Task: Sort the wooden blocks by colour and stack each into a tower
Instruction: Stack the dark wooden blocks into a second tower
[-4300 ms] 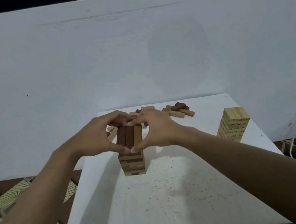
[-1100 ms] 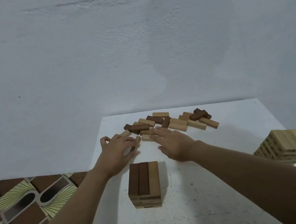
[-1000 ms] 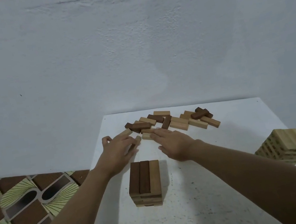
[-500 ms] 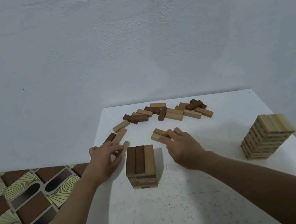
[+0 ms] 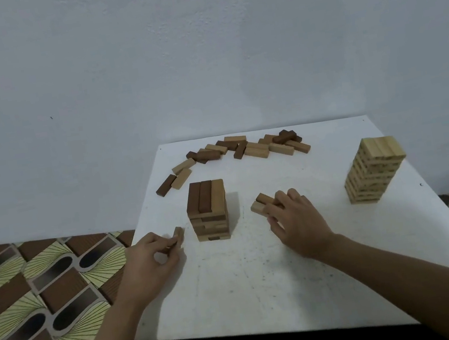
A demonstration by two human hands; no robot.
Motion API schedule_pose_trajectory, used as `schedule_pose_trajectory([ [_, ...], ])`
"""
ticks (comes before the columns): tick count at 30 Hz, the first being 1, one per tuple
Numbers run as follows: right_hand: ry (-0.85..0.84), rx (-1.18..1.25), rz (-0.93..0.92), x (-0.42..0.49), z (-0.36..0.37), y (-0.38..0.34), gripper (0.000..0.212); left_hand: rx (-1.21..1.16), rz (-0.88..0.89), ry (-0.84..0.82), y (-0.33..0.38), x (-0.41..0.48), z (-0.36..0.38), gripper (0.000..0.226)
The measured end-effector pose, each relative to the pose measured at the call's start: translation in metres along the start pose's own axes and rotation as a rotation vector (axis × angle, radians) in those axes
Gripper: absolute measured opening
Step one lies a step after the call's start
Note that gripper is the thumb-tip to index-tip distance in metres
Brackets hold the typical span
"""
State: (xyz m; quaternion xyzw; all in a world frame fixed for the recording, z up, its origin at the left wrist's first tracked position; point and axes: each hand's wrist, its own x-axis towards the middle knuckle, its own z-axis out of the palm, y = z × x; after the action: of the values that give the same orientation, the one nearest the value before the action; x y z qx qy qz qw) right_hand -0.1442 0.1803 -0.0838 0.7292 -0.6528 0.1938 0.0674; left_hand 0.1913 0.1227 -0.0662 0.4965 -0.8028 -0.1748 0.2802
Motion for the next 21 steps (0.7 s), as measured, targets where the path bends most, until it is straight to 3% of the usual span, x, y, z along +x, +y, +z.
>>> schedule_pose_trajectory([
  [7, 0.005, 0.03, -0.019, -0.037, -0.007, -0.006, 0.003, -0.056, 0.034, 0.026, 0.022, -0.044, 0.003, 0.02],
  [13, 0.009, 0.095, -0.106, -0.06, -0.017, -0.002, 0.011, -0.151, 0.183, -0.067, 0.051, -0.067, 0.024, 0.018],
  [21, -0.033, 0.264, -0.069, -0.071, -0.028, -0.001, 0.012, -0.236, 0.229, -0.161, 0.085, -0.049, 0.064, 0.033],
])
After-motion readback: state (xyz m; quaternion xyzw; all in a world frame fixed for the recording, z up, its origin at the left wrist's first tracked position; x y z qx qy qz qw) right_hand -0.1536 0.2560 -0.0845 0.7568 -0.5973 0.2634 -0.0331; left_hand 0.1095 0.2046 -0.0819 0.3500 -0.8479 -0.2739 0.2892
